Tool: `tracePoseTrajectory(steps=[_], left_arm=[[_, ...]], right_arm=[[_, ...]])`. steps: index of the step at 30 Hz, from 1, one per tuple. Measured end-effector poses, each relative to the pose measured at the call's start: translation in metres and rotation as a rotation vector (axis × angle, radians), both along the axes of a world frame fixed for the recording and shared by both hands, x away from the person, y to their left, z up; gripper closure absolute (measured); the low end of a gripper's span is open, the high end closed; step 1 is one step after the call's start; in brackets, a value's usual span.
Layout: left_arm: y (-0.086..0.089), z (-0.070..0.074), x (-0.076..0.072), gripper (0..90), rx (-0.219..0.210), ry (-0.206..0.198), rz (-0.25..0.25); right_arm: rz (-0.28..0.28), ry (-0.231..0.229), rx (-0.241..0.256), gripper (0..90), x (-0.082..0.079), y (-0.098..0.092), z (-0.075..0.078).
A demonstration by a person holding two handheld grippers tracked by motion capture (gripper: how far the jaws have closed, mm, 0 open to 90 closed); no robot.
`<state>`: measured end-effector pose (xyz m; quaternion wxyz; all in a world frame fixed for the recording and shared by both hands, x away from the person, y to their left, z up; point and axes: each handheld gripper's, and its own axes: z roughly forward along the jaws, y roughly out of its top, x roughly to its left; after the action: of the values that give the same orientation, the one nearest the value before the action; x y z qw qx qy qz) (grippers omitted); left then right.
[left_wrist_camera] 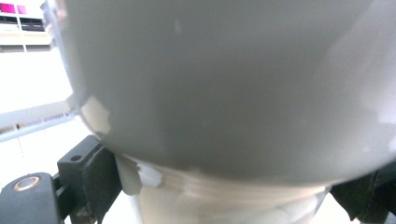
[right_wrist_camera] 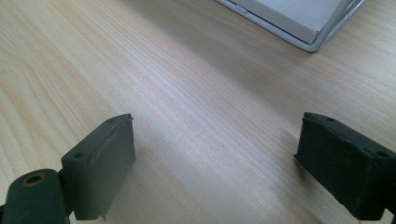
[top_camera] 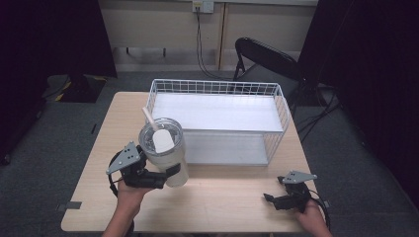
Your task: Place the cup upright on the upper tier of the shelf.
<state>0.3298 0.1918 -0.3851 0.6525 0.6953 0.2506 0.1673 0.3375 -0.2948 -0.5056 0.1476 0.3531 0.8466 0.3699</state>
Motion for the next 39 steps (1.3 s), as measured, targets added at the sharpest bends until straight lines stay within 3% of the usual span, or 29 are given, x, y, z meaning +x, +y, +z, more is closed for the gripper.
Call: tracePoseTrajectory(steps=[20,39], left_arm=[[-0.003,0.03,0.012,9.5,0.014,-0.009,0.016],[-0.007,0.055,0.024,9.6,0.026,0.016,0.025]], right_arm=[[0.0,0.0,0.0,10.8,0.0,0.0,0.0],[0.0,0.001,0.0,10.7,0.0,0.0,0.0]])
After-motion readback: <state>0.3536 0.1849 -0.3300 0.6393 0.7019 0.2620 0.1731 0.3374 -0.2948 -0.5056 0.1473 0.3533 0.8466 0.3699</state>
